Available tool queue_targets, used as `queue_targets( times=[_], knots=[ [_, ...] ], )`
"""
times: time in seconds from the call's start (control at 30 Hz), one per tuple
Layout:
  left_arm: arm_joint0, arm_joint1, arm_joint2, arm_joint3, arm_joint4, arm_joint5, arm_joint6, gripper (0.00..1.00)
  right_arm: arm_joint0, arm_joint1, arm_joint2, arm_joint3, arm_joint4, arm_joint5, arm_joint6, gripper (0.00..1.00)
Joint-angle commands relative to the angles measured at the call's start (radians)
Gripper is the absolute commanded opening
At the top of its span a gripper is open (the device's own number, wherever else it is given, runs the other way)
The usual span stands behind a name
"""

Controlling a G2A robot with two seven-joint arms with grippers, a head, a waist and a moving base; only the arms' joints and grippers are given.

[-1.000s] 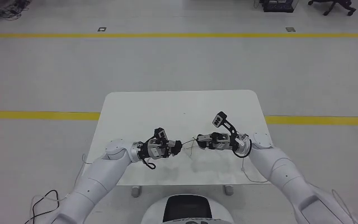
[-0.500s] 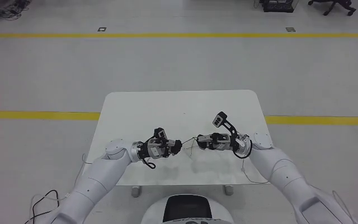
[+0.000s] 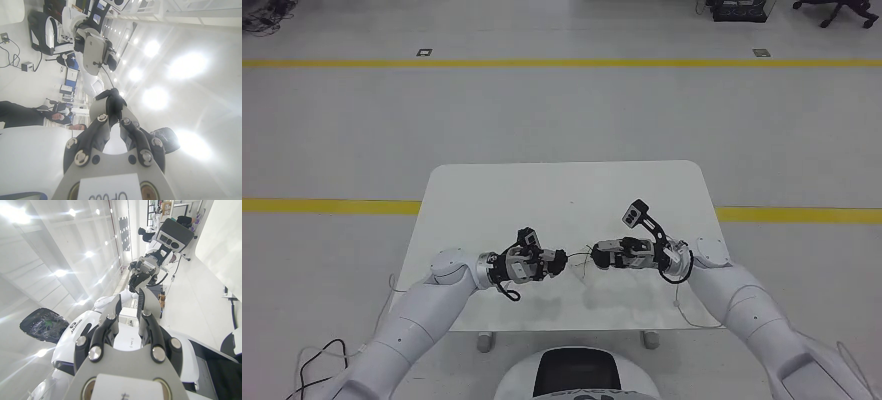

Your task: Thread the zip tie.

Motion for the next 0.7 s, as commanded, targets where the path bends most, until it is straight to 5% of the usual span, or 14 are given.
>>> queue_targets(
  times=[0.0, 0.67],
  knots=[
    [0.001, 0.001, -0.002, -0.001, -0.004, -0.003, -0.002, 0.00, 0.004, -0.002, -0.007, 0.010, 0.000, 0.000, 0.000, 0.31],
    [-0.004, 0.004, 0.006, 0.004, -0.025, 0.013, -0.033, 0.00, 0.027, -0.005, -0.038, 0.021, 0.012, 0.000, 0.000, 0.18]
  ],
)
